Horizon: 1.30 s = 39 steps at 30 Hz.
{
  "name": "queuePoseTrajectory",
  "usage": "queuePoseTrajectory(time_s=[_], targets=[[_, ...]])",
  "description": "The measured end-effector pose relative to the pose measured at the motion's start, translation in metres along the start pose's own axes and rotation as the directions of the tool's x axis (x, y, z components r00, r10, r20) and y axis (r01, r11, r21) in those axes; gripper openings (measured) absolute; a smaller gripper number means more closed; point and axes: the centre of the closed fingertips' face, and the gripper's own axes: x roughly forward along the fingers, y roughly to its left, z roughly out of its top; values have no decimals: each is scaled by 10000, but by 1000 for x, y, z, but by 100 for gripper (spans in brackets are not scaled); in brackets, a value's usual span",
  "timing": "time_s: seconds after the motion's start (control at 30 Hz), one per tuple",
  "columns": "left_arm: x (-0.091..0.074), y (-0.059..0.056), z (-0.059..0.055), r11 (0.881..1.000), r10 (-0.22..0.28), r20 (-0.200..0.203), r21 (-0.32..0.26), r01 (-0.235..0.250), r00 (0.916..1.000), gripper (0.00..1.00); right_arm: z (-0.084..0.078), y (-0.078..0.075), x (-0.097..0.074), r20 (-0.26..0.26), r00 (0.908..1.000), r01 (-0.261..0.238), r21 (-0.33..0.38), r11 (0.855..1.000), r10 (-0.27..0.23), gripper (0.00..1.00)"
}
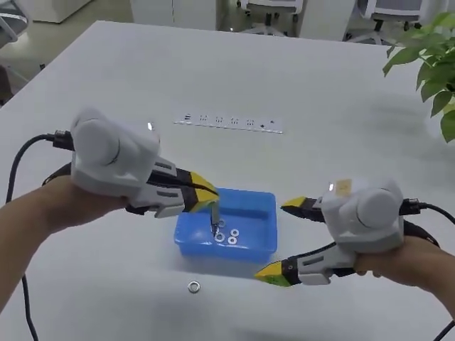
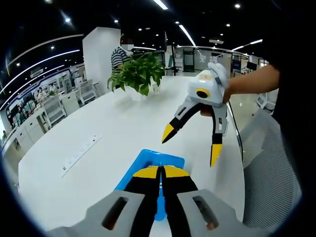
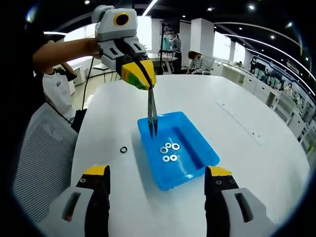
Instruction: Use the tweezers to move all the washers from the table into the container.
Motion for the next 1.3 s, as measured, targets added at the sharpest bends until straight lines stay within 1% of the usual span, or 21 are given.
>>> queuePoseTrajectory(time_s=[0.27, 0.47, 0.7, 0.97, 1.07, 1.3], targets=[[-9, -3, 1, 9998, 92, -60, -159, -93, 9999, 5, -3, 5, -3, 50, 10000, 78, 126, 9999, -78, 84], [-16, -8, 4, 9998, 206, -21, -77, -207, 9998, 5, -4, 7, -4, 167, 9997, 185, 111, 9998, -187, 87], [-23, -12, 4, 9996, 271, -26, -83, -272, 9996, 5, -5, 11, -5, 142, 9996, 224, 63, 9997, -225, 87], [-28, -20, -1, 9995, 243, -72, -213, -244, 9997, 5, -7, 15, -5, 92, 9997, 215, 25, 9998, -215, 87], [-29, -24, -5, 9995, 170, -126, -275, -173, 9998, 5, -8, 16, -5, 44, 9998, 183, 11, 9998, -183, 87], [-28, -30, -11, 9995, 109, -203, -290, -115, 9997, 5, -10, 19, -5, 3, 9999, 156, -66, 9999, -156, 86]])
